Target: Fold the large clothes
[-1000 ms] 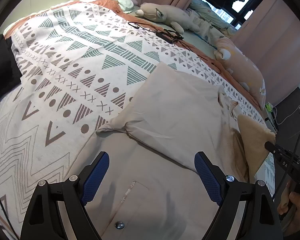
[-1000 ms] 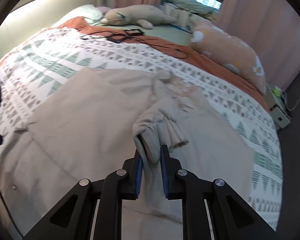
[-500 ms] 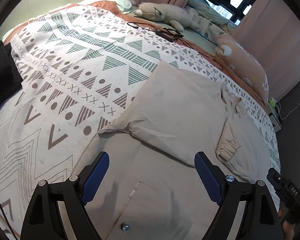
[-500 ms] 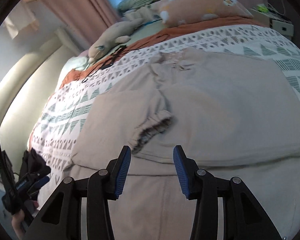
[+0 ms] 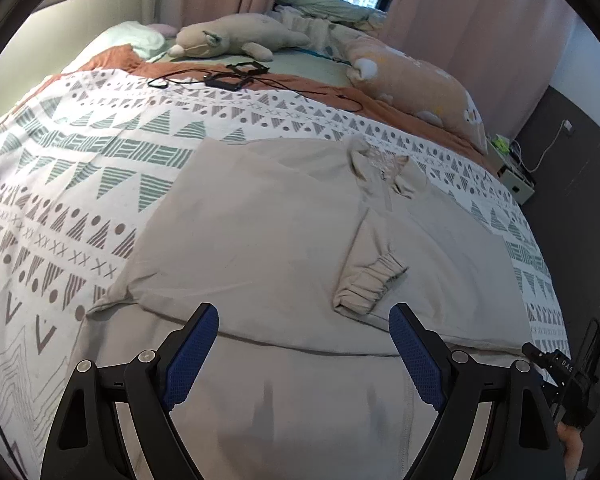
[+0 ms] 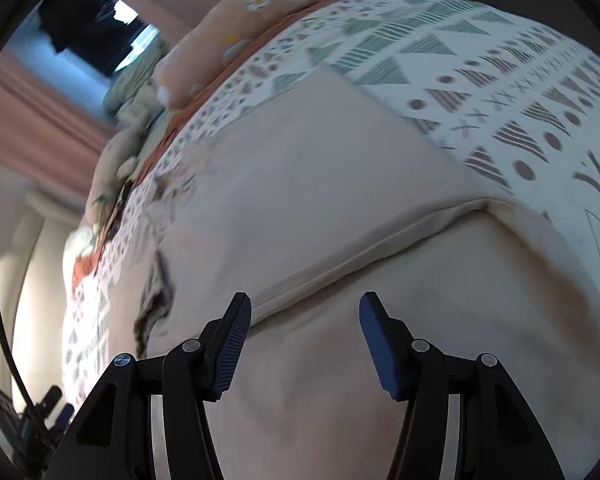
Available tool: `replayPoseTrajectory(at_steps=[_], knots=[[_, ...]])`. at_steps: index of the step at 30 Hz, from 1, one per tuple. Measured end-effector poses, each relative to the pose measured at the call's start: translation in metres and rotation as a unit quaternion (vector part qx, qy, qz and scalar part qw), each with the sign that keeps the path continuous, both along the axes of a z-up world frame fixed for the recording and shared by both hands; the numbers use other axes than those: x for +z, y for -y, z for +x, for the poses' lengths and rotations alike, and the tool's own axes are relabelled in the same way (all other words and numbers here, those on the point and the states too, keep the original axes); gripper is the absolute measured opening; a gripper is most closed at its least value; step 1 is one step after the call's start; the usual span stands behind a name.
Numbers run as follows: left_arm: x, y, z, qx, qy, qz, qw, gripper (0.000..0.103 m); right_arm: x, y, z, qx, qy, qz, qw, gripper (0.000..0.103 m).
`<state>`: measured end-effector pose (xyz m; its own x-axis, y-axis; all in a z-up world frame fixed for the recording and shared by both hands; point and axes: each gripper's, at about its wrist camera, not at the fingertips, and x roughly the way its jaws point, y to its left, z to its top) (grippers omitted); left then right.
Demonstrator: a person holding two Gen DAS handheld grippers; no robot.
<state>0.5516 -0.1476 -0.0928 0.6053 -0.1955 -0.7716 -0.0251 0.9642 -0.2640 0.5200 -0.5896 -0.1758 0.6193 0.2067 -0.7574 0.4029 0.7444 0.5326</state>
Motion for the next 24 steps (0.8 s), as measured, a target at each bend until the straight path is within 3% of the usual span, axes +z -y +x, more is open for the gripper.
replayPoseTrajectory(at_steps=[5,14,16,18,21,24], knots=[[-0.017,0.044,0.03,-0.033,-0.011,0.046,0.9983,0.088,-0.023,0.039,-0.006,-0.073,-0.002,0.063,0.995,0.057],[-0.075,0.105,0.083,-0.086,-0.053,0.126,0.9868,0.088,-0.038,0.071,-0.001,-0.143,0.021,0.092,0.985,0.056],[-0.087,0.112,0.09,-0.092,-0.063,0.139,0.984,0.088,-0.039,0.079,-0.003,-0.159,0.032,0.098,0.982,0.051],[-0.101,0.119,0.096,-0.101,-0.075,0.151,0.9805,0.088,-0.044,0.087,-0.001,-0.174,0.038,0.106,0.978,0.031],[-0.112,0.123,0.101,-0.105,-0.079,0.172,0.9762,0.088,-0.053,0.097,-0.004,-0.187,0.044,0.128,0.973,0.017],[-0.11,0.111,0.105,-0.068,-0.066,0.195,0.9763,0.083,-0.056,0.103,-0.008,-0.2,0.054,0.144,0.968,0.014]])
